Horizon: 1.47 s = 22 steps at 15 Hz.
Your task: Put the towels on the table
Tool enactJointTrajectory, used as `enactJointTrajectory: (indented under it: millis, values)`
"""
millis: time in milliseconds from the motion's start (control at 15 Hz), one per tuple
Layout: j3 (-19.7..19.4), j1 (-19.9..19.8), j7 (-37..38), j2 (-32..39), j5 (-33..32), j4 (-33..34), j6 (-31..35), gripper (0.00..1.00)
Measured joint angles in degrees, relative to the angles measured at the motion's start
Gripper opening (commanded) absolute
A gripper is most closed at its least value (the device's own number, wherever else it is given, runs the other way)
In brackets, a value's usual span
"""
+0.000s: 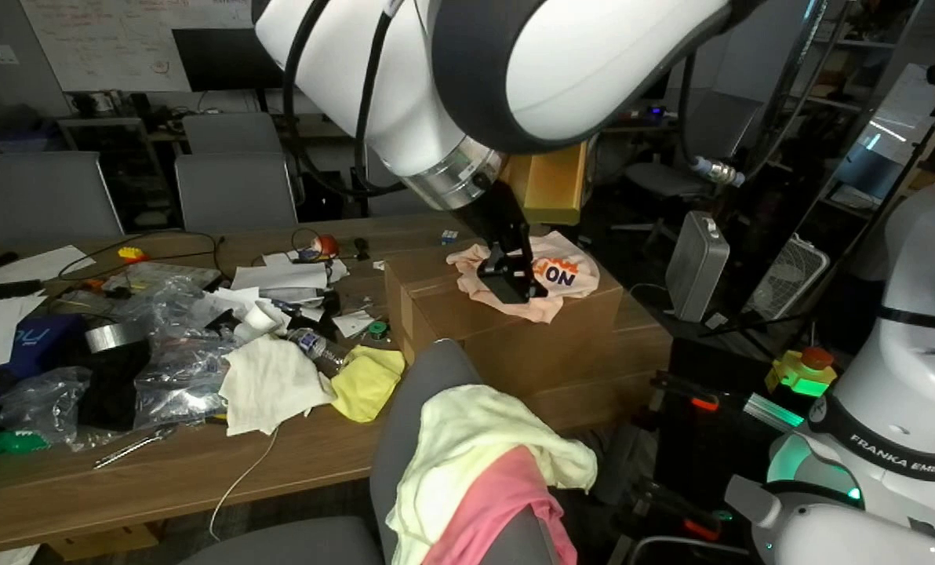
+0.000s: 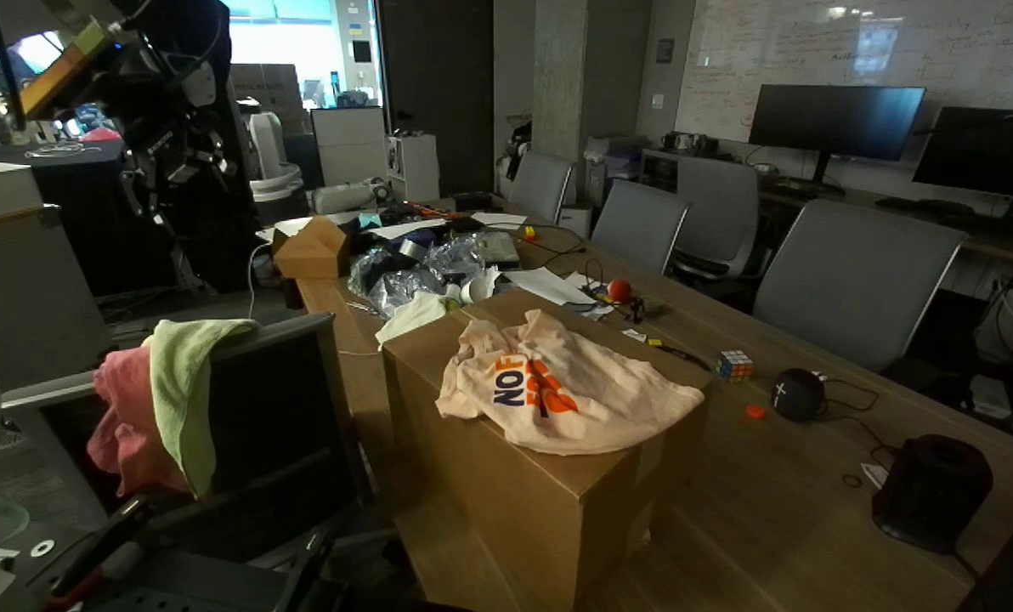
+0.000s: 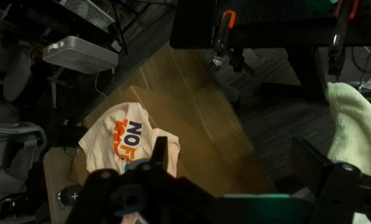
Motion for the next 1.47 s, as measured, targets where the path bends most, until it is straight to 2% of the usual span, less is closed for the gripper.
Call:
enactJointTrajectory:
  millis: [333,800,1467]
  values:
    - [-1.42,-0.78,1.55,0.11,4.62,-0.55,10.53,1.0]
    - [-1.91,-0.95,1.55,2.09,10.49,-1.62,19.49,1.0]
    - [-1.36,0.46,-2.13,9.01,19.12,-1.41,20.82,1.0]
